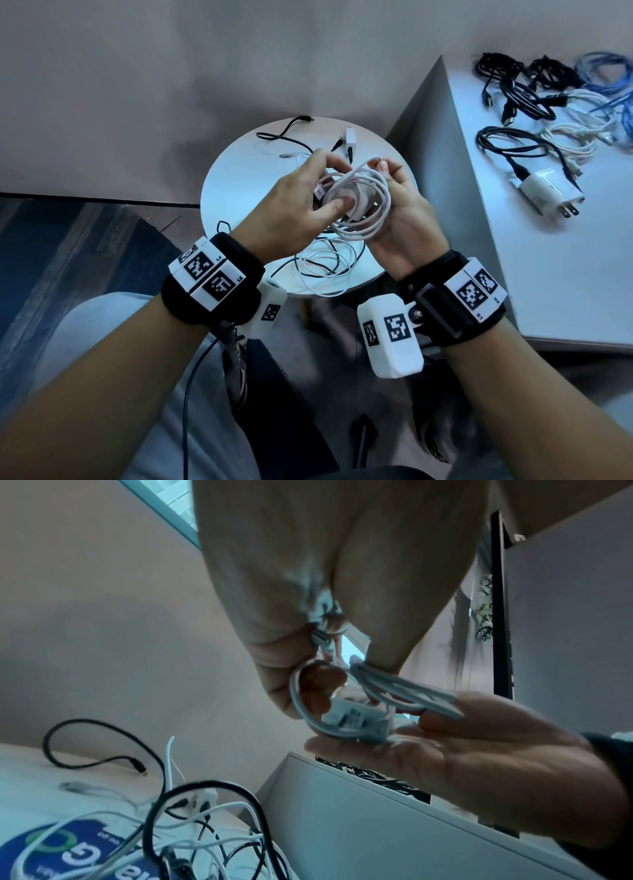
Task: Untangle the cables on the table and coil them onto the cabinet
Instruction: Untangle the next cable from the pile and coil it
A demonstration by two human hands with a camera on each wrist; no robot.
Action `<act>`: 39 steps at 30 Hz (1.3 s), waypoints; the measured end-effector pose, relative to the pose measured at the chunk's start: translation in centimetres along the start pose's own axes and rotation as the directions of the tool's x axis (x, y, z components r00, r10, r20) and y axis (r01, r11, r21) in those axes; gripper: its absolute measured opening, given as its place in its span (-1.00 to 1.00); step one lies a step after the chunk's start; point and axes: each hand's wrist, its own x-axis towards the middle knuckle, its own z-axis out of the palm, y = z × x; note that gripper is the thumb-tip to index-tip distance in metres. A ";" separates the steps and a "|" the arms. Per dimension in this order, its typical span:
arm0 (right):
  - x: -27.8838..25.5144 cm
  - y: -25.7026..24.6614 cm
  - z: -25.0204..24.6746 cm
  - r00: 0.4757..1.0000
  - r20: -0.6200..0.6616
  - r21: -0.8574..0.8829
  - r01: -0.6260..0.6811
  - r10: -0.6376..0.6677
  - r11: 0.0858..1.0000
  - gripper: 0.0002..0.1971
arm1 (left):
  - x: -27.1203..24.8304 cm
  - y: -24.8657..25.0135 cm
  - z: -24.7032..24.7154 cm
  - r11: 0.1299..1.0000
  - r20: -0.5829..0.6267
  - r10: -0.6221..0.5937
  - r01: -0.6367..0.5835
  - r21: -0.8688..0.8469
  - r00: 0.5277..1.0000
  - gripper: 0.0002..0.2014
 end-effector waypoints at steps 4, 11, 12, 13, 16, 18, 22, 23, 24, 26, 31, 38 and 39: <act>0.0 0.0 -0.3 1.000 0.006 0.038 -0.024 0.024 0.999 -0.92 | 0.0 -0.4 0.0 0.999 0.012 0.013 -0.013 -0.029 1.000 -0.64; 0.3 0.1 -0.9 0.999 0.019 -0.025 -0.044 0.045 0.999 -0.89 | 0.0 -0.3 -0.4 0.968 0.113 -0.046 0.072 -0.242 0.993 -0.62; 0.4 0.1 -1.0 0.999 0.012 -0.035 -0.047 0.047 0.998 -0.86 | 0.0 -0.3 -0.5 0.961 0.123 -0.047 0.078 -0.264 0.991 -0.64; 0.5 0.1 -1.0 0.999 -0.004 -0.042 -0.050 0.050 0.998 -0.85 | 0.0 -0.2 -0.5 0.966 0.123 -0.047 0.076 -0.248 0.991 -0.62; 0.7 0.0 -1.1 0.997 -0.055 -0.044 -0.049 0.046 0.998 -0.85 | -0.1 0.0 -0.4 0.995 0.111 -0.009 0.020 -0.094 0.994 -0.47; 0.8 0.2 -1.2 0.996 -0.069 -0.059 -0.053 0.049 0.997 -0.87 | -0.2 0.1 -0.5 0.988 0.144 -0.037 0.057 -0.142 0.989 -0.44; 0.6 0.1 -1.3 0.993 -0.021 -0.049 -0.114 0.113 0.992 -0.72 | -0.3 0.1 -0.5 0.974 0.142 -0.089 0.115 -0.193 0.986 -0.47; 0.5 -0.3 -1.2 0.990 0.016 -0.039 -0.142 0.143 0.989 -0.62 | -0.4 0.0 -0.4 0.970 0.117 -0.101 0.124 -0.211 0.988 -0.48; 0.3 -0.7 -0.9 0.985 0.061 -0.059 -0.159 0.163 0.985 -0.56 | -0.4 -0.1 -0.2 0.967 0.079 -0.112 0.127 -0.221 0.991 -0.49; 0.2 -0.9 -0.7 0.984 0.101 -0.243 -0.119 0.147 0.963 -0.57 | -0.4 -0.1 0.0 0.967 0.010 -0.125 0.124 -0.225 0.992 -0.47; 0.9 -0.1 -1.5 0.998 -0.033 -0.405 0.033 -0.050 0.914 -0.53 | 0.1 -0.3 -0.1 0.890 0.045 -0.171 0.174 -0.421 0.984 -0.51; 0.7 -0.3 -1.1 0.990 -0.136 -0.309 -0.010 -0.033 0.951 -0.71 | 0.3 -0.4 0.4 0.869 0.041 -0.202 0.198 -0.453 0.979 -0.62; 0.7 -0.3 -1.2 0.989 -0.143 -0.294 -0.012 -0.032 0.956 -0.71 | 0.3 -0.4 0.4 0.871 0.041 -0.199 0.195 -0.451 0.979 -0.63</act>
